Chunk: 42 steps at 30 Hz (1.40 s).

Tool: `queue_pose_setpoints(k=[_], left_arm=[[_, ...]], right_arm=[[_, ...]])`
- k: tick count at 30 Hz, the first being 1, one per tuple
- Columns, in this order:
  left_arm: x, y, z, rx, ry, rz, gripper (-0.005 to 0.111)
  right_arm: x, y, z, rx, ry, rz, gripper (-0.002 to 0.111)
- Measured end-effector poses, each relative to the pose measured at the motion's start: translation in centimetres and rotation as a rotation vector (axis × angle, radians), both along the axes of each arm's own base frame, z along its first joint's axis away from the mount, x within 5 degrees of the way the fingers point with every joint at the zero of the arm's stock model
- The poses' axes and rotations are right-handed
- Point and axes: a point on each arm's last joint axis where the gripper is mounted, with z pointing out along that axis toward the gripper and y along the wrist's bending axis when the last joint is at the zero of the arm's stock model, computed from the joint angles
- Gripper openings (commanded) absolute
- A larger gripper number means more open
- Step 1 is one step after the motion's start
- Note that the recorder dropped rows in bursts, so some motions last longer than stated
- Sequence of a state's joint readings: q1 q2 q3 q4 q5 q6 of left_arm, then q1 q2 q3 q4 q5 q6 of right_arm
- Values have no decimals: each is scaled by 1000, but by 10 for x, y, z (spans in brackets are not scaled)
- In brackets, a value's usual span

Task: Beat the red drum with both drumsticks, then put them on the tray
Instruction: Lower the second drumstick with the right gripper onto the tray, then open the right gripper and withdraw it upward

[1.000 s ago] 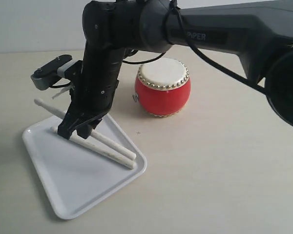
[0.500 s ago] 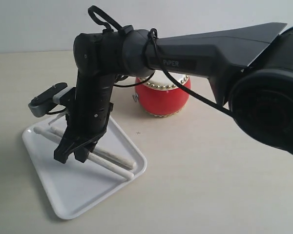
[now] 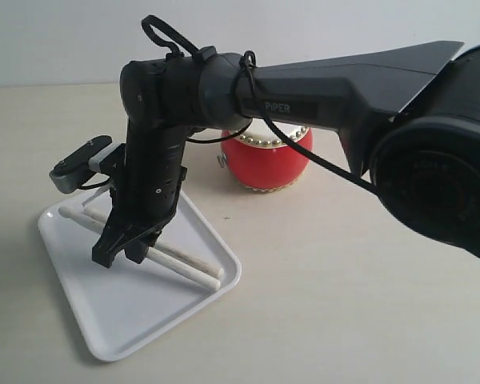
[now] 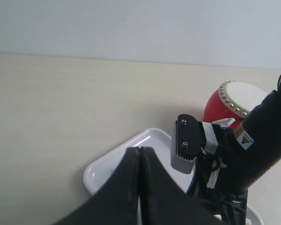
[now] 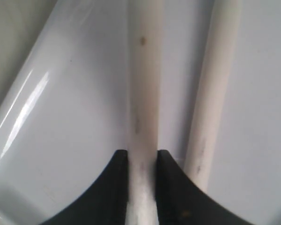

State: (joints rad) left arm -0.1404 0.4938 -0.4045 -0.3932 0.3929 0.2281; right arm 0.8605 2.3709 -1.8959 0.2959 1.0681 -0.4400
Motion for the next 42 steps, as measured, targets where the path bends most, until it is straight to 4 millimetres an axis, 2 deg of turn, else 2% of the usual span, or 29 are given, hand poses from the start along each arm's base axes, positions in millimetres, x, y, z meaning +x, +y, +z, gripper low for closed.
queue_pose_setpoints(k=[11,16,18,22,25,31,34,38,42], left_arm=[[0,0,0,0,0,0,0],[0,0,0,0,0,0,0],[0,0,0,0,0,0,0],[0,0,0,2,0,0,0],[-1,0,-3,22,26,-12,0],[-5,-1,-11,14,57,-21,0],[-7,0,-8,-1,11,-7,0],[-11,2,-4,-27,-51,8,0],[-21,3,1,-44,-120,11,0]], right_arm=[[0,0,0,-2,6,-20,30],[1,-1,2,-6,-4,-21,30],[2,-3,9,-15,-37,-12,25],[8,-11,36,-50,-148,-40,0],[10,-21,68,-49,-205,-100,0],[9,-70,128,43,-273,-256,0],[-5,-101,158,124,-331,-333,0],[-44,-148,193,253,-431,-405,0],[-86,-190,210,376,-514,-463,0]])
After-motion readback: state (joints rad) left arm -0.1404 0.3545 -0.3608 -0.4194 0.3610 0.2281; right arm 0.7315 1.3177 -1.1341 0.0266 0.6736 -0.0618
